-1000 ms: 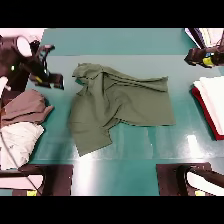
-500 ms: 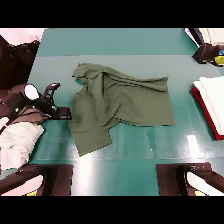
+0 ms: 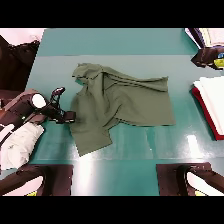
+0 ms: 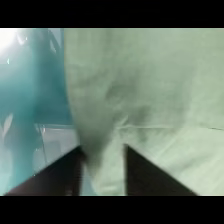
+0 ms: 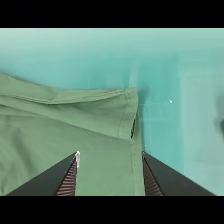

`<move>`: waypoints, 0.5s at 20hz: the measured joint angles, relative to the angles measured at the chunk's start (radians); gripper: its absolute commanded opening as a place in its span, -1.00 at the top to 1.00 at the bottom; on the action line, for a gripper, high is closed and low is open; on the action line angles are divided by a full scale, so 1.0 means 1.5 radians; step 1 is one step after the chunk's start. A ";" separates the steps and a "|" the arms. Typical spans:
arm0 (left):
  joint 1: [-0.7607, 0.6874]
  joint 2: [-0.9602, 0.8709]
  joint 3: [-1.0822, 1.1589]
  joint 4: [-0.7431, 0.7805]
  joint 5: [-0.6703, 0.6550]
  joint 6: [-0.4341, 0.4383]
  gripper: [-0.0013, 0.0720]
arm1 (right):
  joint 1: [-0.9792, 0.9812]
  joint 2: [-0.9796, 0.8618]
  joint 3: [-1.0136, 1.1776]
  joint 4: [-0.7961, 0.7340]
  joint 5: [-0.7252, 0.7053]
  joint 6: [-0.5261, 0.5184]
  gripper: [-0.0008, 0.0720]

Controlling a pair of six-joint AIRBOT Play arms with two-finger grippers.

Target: Fold the shirts.

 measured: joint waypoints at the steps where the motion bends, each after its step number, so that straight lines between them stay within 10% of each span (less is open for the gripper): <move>1: -0.003 0.000 -0.002 0.000 0.006 -0.001 0.20 | 0.003 0.000 0.000 0.000 0.002 0.000 -0.26; 4: -0.008 0.000 -0.004 -0.001 0.013 -0.003 0.31 | 0.008 0.000 0.000 0.000 0.004 0.000 -0.26; 5: -0.009 0.000 -0.004 -0.001 0.015 -0.003 0.87 | 0.009 0.000 0.000 0.000 0.007 0.000 -0.26; 10: -0.011 0.000 0.014 0.001 -0.003 0.000 0.89 | -0.002 0.000 -0.014 -0.002 0.059 -0.024 -0.26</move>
